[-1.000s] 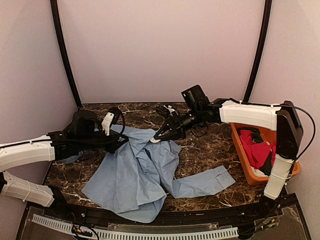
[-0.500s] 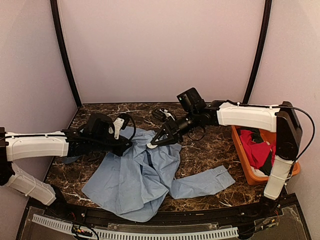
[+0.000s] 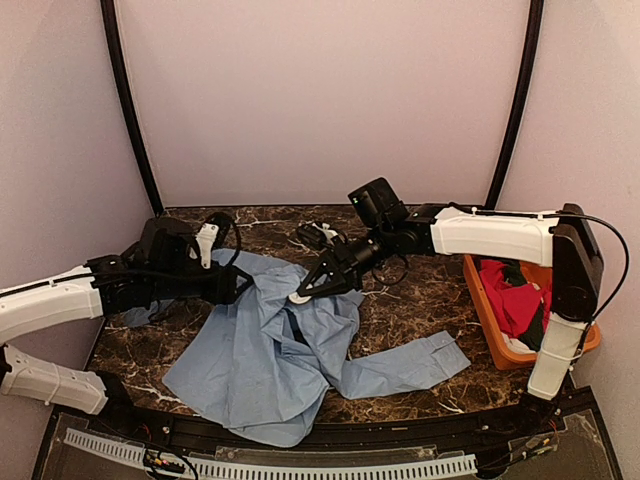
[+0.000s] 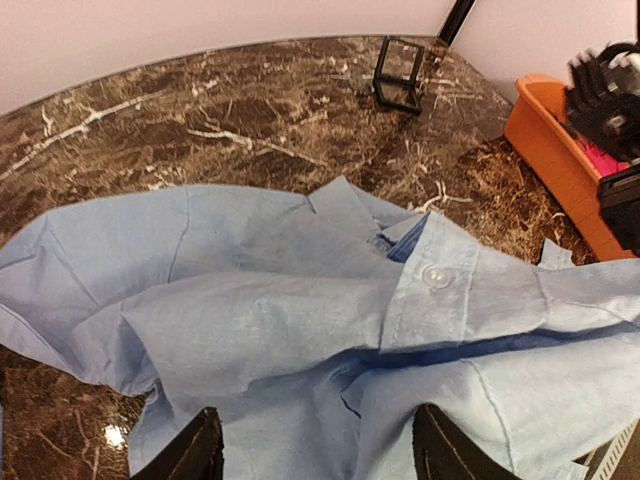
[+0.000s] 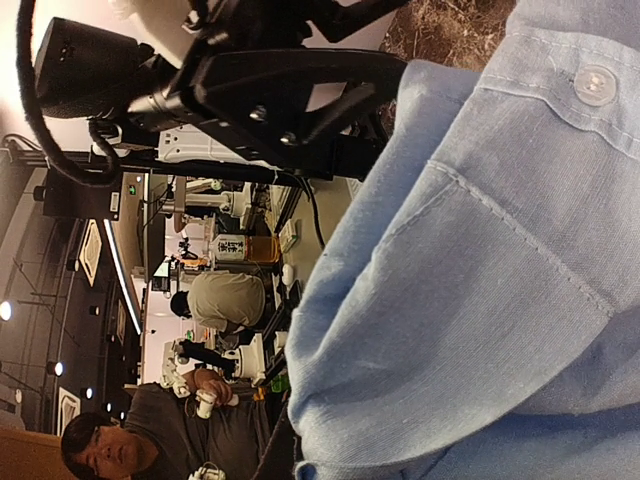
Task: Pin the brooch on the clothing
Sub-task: Pin the brooch onto the flattened clothing.
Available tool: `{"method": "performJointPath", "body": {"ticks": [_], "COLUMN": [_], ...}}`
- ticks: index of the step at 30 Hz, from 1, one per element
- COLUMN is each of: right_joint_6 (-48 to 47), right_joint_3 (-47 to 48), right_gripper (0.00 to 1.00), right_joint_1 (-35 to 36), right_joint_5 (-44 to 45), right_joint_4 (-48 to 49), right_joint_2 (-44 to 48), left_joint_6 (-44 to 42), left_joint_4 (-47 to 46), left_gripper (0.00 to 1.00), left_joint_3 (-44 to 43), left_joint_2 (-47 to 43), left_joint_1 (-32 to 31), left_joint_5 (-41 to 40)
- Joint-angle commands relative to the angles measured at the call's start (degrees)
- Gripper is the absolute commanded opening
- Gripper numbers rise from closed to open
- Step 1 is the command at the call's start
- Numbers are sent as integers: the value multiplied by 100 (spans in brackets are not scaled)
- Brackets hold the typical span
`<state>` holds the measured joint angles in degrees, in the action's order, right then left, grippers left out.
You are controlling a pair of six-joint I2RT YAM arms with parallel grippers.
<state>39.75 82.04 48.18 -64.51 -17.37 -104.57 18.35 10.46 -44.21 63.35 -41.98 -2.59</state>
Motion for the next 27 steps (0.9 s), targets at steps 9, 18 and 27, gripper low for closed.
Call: {"method": "performJointPath", "body": {"ticks": [9, 18, 27], "right_joint_6": [121, 168, 172], "right_joint_3": [57, 99, 163], "right_gripper": [0, 0, 0], "right_joint_1": [-10, -130, -264], "right_joint_5": [-4, 64, 142], "right_joint_4": [249, 247, 231], "right_joint_2": [-20, 50, 43], "left_joint_6": [-21, 1460, 1591], "left_joint_4": [-257, -3199, -3329], "left_gripper": [67, 54, 54], "left_joint_3": [-113, 558, 406], "left_joint_2": [-1154, -104, 348], "left_joint_1": [36, -408, -868], "left_joint_5": [984, 4519, 4680]}}
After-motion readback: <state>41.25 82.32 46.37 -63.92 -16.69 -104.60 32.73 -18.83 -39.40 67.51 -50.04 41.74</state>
